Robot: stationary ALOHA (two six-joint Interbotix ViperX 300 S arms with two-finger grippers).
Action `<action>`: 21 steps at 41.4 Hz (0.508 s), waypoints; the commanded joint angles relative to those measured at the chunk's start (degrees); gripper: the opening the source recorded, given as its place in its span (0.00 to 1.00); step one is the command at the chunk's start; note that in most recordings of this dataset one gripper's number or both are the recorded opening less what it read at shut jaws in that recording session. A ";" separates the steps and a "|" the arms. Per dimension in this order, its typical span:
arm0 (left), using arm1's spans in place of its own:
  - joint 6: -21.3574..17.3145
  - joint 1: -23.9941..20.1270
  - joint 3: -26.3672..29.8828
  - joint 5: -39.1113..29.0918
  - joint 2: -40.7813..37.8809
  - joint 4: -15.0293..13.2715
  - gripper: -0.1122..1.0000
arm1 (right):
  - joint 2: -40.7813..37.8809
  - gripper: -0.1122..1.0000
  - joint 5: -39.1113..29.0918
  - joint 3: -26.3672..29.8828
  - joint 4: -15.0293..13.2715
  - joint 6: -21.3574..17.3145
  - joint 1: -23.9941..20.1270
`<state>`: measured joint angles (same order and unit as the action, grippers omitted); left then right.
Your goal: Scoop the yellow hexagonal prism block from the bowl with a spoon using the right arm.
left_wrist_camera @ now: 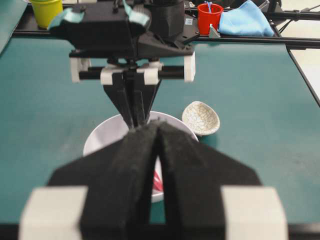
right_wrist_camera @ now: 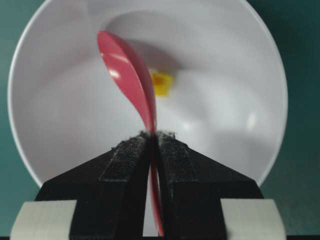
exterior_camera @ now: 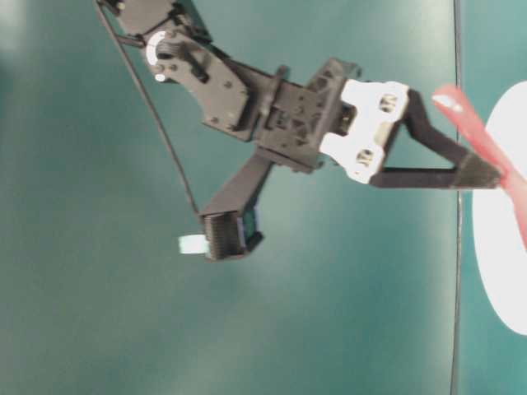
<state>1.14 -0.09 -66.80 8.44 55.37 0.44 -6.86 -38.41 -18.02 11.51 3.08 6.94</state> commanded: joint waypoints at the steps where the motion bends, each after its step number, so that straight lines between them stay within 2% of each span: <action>1: 0.00 0.09 1.49 0.35 -0.26 0.18 0.11 | 3.52 0.18 -0.79 1.85 -0.62 -0.09 -0.09; 21: 0.00 0.09 1.58 0.62 -0.26 0.18 0.11 | 10.81 0.18 -7.38 3.08 -2.64 -0.70 -0.09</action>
<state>1.14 -0.09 -66.88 8.53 55.37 0.53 1.32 -45.62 -16.52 9.05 2.46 6.94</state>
